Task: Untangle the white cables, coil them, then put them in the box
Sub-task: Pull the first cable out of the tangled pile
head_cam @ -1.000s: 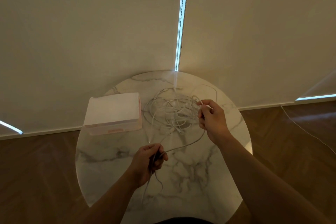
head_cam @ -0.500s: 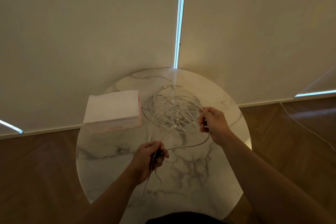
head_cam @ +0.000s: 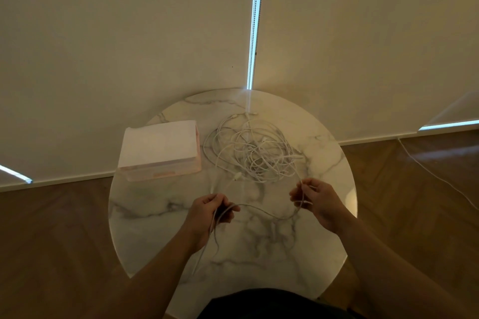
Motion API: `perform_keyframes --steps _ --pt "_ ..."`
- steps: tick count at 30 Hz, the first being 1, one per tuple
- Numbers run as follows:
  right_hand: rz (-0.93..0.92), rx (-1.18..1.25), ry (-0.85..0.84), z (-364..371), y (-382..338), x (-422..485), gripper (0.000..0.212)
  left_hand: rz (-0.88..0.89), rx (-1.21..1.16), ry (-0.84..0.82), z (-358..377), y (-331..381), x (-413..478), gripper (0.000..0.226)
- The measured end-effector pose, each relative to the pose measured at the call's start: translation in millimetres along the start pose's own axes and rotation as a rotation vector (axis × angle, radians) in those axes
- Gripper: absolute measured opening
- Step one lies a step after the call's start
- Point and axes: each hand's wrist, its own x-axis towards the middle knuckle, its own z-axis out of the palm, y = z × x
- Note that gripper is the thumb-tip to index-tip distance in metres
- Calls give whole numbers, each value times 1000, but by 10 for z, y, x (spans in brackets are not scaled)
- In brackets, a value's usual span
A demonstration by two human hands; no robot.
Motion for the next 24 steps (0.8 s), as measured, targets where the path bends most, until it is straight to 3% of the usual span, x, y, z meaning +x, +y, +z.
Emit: perform_keyframes --steps 3,7,12,16,19,22,24 --pt "143 -201 28 -246 336 -67 19 17 -58 59 -67 -45 54 31" --pt "341 -750 36 -661 739 -53 13 56 -113 116 -128 -8 57 32" --pt "260 -1204 141 -737 837 93 27 101 -112 114 -141 62 41 31" --pt "92 -1077 204 -497 705 194 40 110 -122 82 -127 78 35 30" --pt "135 -1024 143 -359 720 277 51 114 -121 74 -111 76 18 29" --pt "58 -887 144 -199 688 258 19 116 -117 74 -126 72 8 30" --pt "-32 -695 162 -69 544 210 18 114 -120 74 -138 69 8 30"
